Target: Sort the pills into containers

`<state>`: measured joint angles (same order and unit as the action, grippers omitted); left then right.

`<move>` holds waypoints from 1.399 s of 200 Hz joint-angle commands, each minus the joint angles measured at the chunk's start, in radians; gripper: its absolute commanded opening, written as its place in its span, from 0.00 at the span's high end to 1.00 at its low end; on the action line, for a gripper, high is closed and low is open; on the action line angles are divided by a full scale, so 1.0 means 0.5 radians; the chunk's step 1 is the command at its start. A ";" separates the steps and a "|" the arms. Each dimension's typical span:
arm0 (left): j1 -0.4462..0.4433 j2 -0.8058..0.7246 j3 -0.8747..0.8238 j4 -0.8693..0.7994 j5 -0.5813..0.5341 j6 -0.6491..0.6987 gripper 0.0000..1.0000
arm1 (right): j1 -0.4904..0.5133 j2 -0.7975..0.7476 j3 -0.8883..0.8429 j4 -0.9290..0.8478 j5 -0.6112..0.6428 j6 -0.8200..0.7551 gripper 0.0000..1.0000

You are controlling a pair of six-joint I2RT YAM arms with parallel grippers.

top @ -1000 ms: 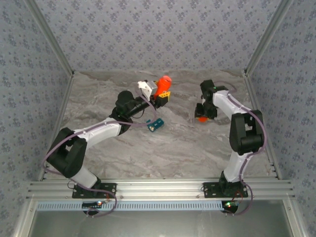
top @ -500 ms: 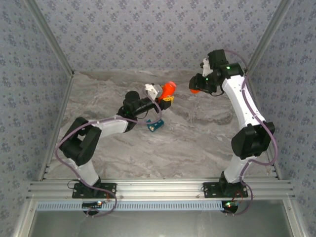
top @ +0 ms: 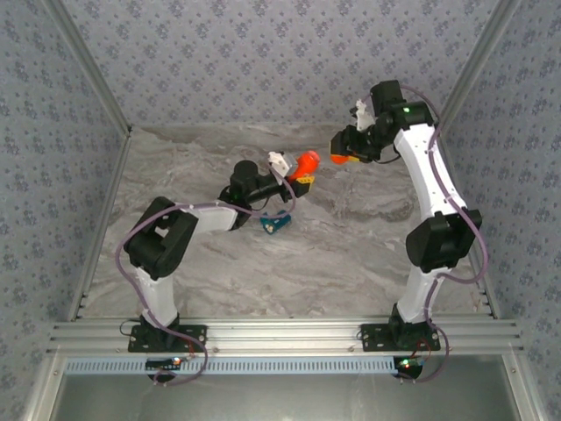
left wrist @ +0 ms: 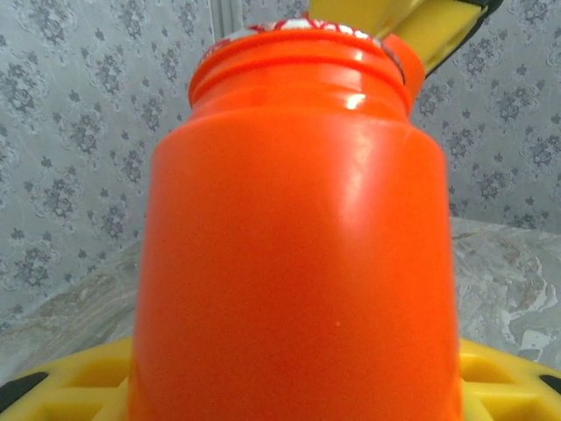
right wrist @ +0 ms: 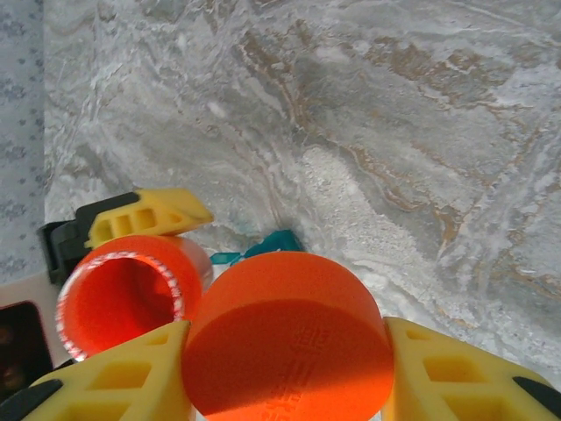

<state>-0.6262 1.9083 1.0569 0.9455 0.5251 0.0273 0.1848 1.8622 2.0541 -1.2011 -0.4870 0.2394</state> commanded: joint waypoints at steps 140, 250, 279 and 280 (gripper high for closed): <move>0.026 0.061 0.175 -0.070 0.269 0.118 1.00 | 0.085 0.120 0.153 -0.227 -0.382 -0.315 0.62; 0.030 -0.105 0.129 -0.323 0.531 0.300 1.00 | 0.103 0.123 0.048 -0.309 -0.546 -0.558 0.62; 0.029 -0.168 0.132 -0.511 0.594 0.419 1.00 | 0.103 0.120 0.012 -0.310 -0.590 -0.626 0.61; 0.029 -0.168 0.135 -0.514 0.596 0.423 1.00 | 0.103 0.121 0.010 -0.310 -0.590 -0.626 0.61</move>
<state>-0.6083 1.8946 1.1118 0.7639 0.7444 0.1604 0.2337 1.9148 2.0785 -1.3243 -0.7246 -0.0101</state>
